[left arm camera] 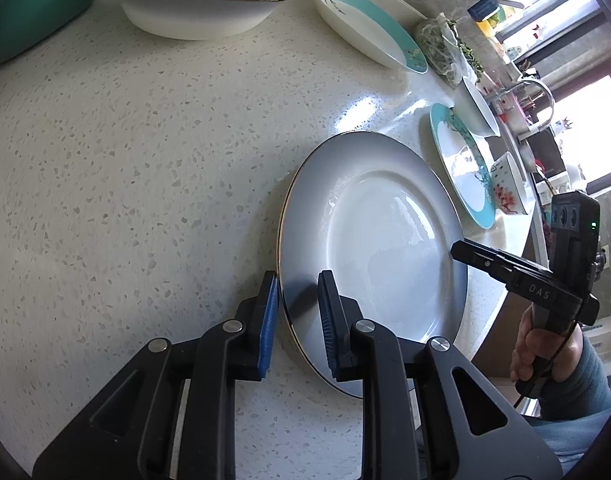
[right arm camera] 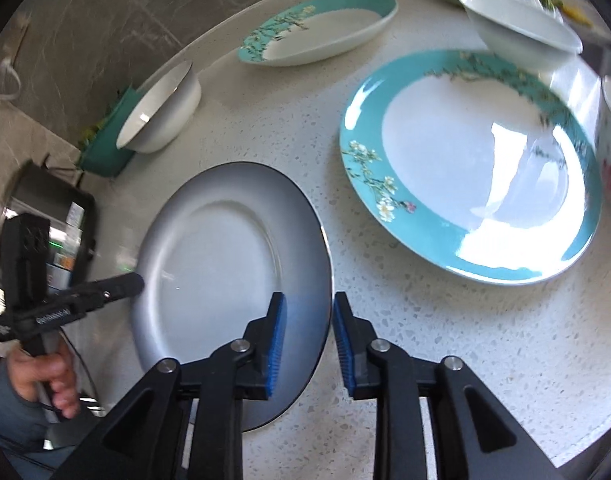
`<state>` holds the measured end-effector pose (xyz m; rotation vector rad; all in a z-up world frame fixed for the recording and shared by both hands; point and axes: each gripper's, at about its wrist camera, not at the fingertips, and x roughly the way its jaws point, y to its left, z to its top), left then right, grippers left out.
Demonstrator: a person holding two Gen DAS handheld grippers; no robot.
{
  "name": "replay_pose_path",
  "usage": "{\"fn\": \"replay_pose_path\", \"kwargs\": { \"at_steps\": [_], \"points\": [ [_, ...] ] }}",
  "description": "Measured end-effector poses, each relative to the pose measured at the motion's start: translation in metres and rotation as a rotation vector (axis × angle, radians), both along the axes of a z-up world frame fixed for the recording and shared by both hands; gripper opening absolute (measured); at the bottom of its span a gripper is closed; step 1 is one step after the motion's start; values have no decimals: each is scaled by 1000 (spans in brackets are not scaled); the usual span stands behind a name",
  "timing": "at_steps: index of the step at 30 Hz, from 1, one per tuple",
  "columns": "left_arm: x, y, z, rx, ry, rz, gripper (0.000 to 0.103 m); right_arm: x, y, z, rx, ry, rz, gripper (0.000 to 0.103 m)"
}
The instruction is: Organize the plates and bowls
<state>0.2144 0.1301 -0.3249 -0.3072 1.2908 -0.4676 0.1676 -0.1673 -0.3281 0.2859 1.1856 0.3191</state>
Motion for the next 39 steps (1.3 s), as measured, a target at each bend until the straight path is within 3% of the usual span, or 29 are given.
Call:
{"fn": "replay_pose_path", "kwargs": {
  "at_steps": [3,6,8,11,14,17,20,23,29,32,39],
  "points": [
    [1,1,0,1,2,-3,19,-2,5,1,-41,-26,-2,41],
    [1,6,4,36,-8,10,30,-4,4,5,-80,-51,-33,48],
    [3,11,13,40,-31,24,60,-8,-2,11,-89,-58,-68,50],
    [11,11,36,13,-91,20,69,-17,-16,24,-70,-84,-111,61],
    [31,-3,60,-69,-116,-32,80,-31,-52,42,67,-126,-199,67],
    [57,-28,77,-175,-122,-123,92,-46,-107,49,288,-152,-363,73],
    [89,-59,83,-233,-113,-197,93,-54,-160,41,464,-155,-519,76],
    [122,-86,77,-256,-84,-230,99,-55,-191,29,527,-161,-585,76],
    [166,-147,52,-241,-13,-335,99,-38,-211,-9,616,-112,-595,76],
    [177,-174,34,-193,53,-404,99,-28,-211,-27,643,-77,-573,76],
    [206,-199,7,-132,116,-435,99,-16,-217,-40,673,-76,-565,70]
  ]
}}
